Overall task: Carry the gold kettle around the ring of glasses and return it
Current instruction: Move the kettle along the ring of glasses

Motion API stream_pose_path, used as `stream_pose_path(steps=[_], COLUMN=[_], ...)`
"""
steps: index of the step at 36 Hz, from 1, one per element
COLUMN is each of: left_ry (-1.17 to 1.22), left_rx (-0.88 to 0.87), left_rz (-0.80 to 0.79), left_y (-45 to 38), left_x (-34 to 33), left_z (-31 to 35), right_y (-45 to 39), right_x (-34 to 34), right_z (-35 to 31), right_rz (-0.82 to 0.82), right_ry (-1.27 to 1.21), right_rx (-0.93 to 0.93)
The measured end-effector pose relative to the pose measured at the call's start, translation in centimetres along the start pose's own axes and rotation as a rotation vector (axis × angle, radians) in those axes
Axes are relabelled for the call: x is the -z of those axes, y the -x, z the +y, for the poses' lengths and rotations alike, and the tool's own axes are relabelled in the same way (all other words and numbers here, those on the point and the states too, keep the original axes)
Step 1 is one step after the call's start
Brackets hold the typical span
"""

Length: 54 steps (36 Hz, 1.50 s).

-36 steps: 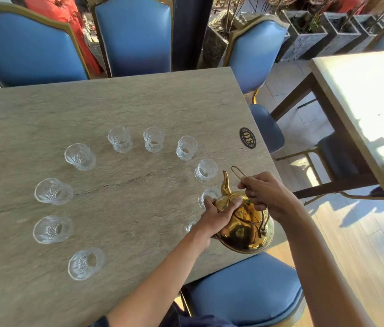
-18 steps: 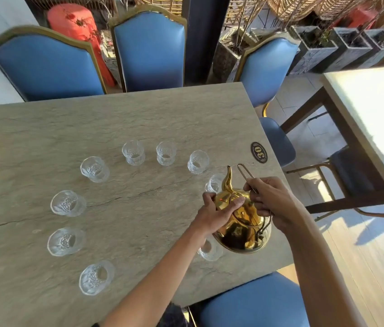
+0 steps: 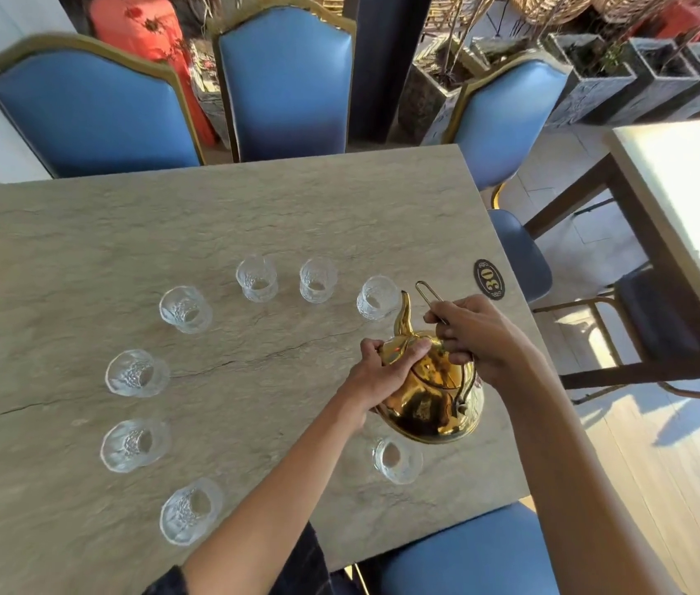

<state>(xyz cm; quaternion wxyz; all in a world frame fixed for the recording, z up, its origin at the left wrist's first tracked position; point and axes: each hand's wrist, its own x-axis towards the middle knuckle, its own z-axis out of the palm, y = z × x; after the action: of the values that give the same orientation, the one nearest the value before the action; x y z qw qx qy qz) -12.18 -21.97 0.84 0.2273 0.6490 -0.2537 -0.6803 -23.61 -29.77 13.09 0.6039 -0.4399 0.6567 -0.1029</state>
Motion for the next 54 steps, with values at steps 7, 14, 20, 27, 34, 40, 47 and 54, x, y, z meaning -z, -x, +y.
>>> stream_pose_path(steps=[7, 14, 20, 27, 34, 40, 47, 54], left_ry=[0.023, 0.026, 0.041, 0.051, 0.062, 0.085, 0.09, 0.077], left_rx=[0.002, 0.003, 0.007, 0.007, 0.008, 0.001, -0.002, 0.0], left_rz=[-0.009, -0.006, 0.008, 0.013, 0.001, 0.004, -0.002, -0.007], left_y=[-0.8, -0.9, -0.6, -0.3, -0.1, -0.1, 0.2, 0.4], left_x=[0.2, 0.1, 0.1, 0.0, 0.0, -0.2, -0.4, -0.6], left_z=[0.0, 0.0, 0.1, 0.2, 0.3, 0.1, 0.2, 0.2], right_y=[-1.0, -1.3, -1.6, -1.4, -0.8, -0.4, 0.1, 0.3], right_x=[0.0, 0.0, 0.0, 0.0, -0.1, -0.1, -0.1, 0.1], right_z=[0.1, 0.0, 0.1, 0.1, -0.3, -0.4, -0.6, -0.7], right_rz=[-0.002, -0.002, -0.007, -0.012, -0.002, 0.01, 0.022, 0.023], right_ry=[-0.003, 0.003, -0.003, -0.031, -0.034, -0.039, -0.036, -0.021], right_rx=[0.003, 0.002, 0.004, -0.012, -0.015, -0.011, -0.011, -0.008])
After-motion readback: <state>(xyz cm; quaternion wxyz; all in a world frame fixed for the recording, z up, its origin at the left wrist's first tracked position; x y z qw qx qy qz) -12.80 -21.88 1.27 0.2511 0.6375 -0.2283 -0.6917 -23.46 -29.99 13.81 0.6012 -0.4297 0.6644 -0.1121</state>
